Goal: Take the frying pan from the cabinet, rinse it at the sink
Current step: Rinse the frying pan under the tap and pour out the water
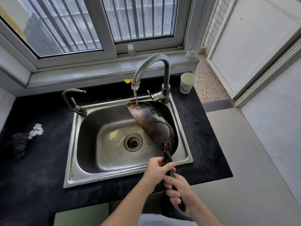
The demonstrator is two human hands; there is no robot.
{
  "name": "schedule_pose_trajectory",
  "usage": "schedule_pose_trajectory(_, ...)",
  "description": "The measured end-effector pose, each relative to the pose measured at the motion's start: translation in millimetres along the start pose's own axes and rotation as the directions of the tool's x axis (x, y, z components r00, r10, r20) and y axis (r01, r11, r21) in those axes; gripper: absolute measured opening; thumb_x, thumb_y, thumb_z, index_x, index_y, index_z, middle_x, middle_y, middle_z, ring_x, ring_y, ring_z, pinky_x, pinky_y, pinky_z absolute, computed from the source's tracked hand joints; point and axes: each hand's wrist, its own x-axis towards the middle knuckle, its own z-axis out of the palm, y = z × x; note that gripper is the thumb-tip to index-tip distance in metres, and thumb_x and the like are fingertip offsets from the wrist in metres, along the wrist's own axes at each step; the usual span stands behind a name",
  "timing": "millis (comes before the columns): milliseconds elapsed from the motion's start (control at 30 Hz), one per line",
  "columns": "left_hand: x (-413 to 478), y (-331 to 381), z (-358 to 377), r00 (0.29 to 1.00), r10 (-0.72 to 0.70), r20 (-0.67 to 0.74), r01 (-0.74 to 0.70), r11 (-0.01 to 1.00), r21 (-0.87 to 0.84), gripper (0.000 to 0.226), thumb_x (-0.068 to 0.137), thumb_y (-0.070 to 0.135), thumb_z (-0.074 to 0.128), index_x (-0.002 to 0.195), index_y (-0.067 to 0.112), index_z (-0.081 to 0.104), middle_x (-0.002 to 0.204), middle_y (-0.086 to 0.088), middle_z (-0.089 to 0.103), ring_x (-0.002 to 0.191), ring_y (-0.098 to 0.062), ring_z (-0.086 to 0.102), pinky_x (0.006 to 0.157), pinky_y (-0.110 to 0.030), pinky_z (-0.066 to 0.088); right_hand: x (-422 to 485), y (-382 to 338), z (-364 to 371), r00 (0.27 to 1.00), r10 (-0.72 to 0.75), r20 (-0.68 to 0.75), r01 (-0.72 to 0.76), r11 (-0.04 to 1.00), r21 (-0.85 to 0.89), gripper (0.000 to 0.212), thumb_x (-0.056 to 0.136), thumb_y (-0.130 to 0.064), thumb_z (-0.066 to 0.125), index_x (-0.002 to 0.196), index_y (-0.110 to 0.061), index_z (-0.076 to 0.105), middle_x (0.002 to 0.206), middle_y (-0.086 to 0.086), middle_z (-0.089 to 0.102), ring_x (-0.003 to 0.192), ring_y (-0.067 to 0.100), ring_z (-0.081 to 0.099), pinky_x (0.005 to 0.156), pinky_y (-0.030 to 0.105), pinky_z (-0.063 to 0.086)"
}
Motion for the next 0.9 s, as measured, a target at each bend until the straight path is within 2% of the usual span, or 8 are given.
schedule_pose_trajectory(100,0,0,0,0.998,-0.046,0.043,0.054,0.976,-0.209,0.02,0.088,0.013,0.07,0.103,-0.001,0.07,0.093,-0.015,0.074,0.089,-0.023,0.071,0.086,-0.035,0.058,3,-3,-1,1.0,-0.009,0.004,0.009,1.0,-0.029,0.025,0.082,-0.018,0.068,0.095,-0.006,0.05,0.061,0.003,0.047,0.033,0.005,0.037,0.027,0.016,0.03)
schedule_pose_trajectory(167,0,1,0,0.983,-0.097,0.157,0.156,0.89,-0.429,0.025,0.095,0.012,0.06,0.114,-0.003,0.065,0.107,-0.015,0.072,0.101,-0.023,0.069,0.094,-0.036,0.054,5,-4,-2,1.0,-0.015,0.02,0.016,0.999,-0.042,0.024,0.084,-0.017,0.069,0.093,-0.006,0.049,0.061,0.003,0.046,0.033,0.005,0.036,0.027,0.016,0.03)
schedule_pose_trajectory(233,3,3,-2,0.965,-0.116,0.234,0.225,0.825,-0.519,0.029,0.098,0.01,0.053,0.123,-0.004,0.06,0.118,-0.015,0.07,0.11,-0.024,0.067,0.096,-0.034,0.052,5,-7,-3,0.999,-0.017,0.028,0.019,0.998,-0.063,0.022,0.085,-0.016,0.068,0.091,-0.006,0.049,0.062,0.003,0.045,0.033,0.004,0.035,0.028,0.016,0.029)
schedule_pose_trajectory(367,10,7,0,0.968,-0.134,0.215,0.22,0.864,-0.452,0.021,0.095,0.006,0.057,0.114,-0.002,0.064,0.103,-0.013,0.067,0.093,-0.02,0.066,0.094,-0.035,0.049,6,-14,-8,1.0,-0.016,-0.018,0.013,0.987,-0.16,0.017,0.091,-0.012,0.064,0.091,-0.006,0.048,0.062,0.002,0.047,0.035,0.005,0.034,0.028,0.016,0.028)
schedule_pose_trajectory(500,13,3,1,0.976,-0.128,0.178,0.186,0.913,-0.363,0.012,0.093,0.007,0.061,0.099,0.001,0.07,0.091,-0.012,0.068,0.087,-0.022,0.066,0.083,-0.035,0.055,2,-22,-6,0.993,-0.05,-0.104,0.002,0.908,-0.419,0.014,0.092,-0.014,0.065,0.096,-0.005,0.055,0.063,0.002,0.05,0.041,0.01,0.039,0.031,0.02,0.031)
schedule_pose_trajectory(633,14,1,4,0.98,-0.103,0.169,0.161,0.915,-0.371,0.012,0.094,0.005,0.059,0.098,0.0,0.069,0.089,-0.013,0.068,0.086,-0.023,0.066,0.081,-0.035,0.057,7,-25,-5,0.95,-0.169,-0.261,-0.077,0.685,-0.724,0.015,0.087,-0.021,0.065,0.097,-0.011,0.061,0.071,0.003,0.058,0.046,0.011,0.052,0.04,0.028,0.041)
schedule_pose_trajectory(733,15,3,4,0.981,-0.089,0.17,0.146,0.923,-0.356,0.014,0.095,0.007,0.059,0.1,-0.001,0.069,0.088,-0.012,0.07,0.088,-0.023,0.067,0.086,-0.037,0.056,17,-20,-7,0.877,-0.359,-0.319,-0.135,0.454,-0.881,0.013,0.08,-0.03,0.066,0.089,-0.02,0.065,0.08,0.0,0.069,0.068,0.017,0.065,0.062,0.038,0.056)
schedule_pose_trajectory(900,17,0,1,0.988,-0.1,0.119,0.127,0.961,-0.246,0.019,0.092,0.01,0.065,0.102,-0.005,0.07,0.09,-0.014,0.072,0.089,-0.024,0.07,0.082,-0.033,0.056,17,-8,-8,0.866,-0.387,-0.318,-0.034,0.588,-0.808,0.019,0.076,-0.039,0.074,0.082,-0.021,0.072,0.076,0.002,0.076,0.073,0.019,0.072,0.072,0.048,0.061)
